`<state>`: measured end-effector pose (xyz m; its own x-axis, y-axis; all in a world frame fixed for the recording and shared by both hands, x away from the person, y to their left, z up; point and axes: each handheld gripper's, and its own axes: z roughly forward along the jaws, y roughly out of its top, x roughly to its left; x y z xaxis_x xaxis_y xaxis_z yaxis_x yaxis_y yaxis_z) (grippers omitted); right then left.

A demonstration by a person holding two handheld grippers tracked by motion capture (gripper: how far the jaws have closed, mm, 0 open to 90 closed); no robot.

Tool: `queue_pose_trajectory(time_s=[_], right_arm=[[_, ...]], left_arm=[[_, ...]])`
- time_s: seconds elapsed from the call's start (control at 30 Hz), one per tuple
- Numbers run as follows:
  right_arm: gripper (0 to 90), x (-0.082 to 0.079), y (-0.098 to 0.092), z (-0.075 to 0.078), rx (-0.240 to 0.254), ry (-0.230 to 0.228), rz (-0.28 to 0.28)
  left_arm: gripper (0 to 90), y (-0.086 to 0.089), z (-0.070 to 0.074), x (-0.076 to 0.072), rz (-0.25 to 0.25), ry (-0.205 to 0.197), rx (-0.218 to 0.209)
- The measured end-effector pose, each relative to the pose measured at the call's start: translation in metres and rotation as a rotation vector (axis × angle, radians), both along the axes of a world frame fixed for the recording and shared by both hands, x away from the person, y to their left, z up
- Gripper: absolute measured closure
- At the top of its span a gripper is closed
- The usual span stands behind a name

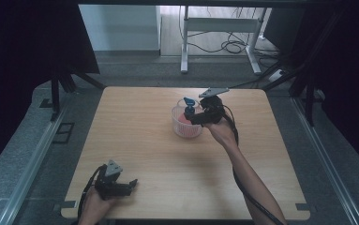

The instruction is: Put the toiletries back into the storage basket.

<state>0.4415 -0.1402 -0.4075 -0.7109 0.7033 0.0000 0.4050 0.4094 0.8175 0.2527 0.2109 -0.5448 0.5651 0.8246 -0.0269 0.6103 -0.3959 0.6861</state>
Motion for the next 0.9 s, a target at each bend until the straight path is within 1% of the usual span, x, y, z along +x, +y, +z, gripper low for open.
queue_pose_trajectory(time_s=[0.3,0.9], right_arm=[[12.7,-0.007,-0.001,0.003,0.003,-0.008,0.009],[12.7,-0.021,-0.006,0.003,0.002,-0.010,0.022]], left_arm=[[10.7,0.000,0.000,0.000,0.000,0.000,0.000],[10.7,0.000,0.000,0.000,0.000,0.000,0.000]])
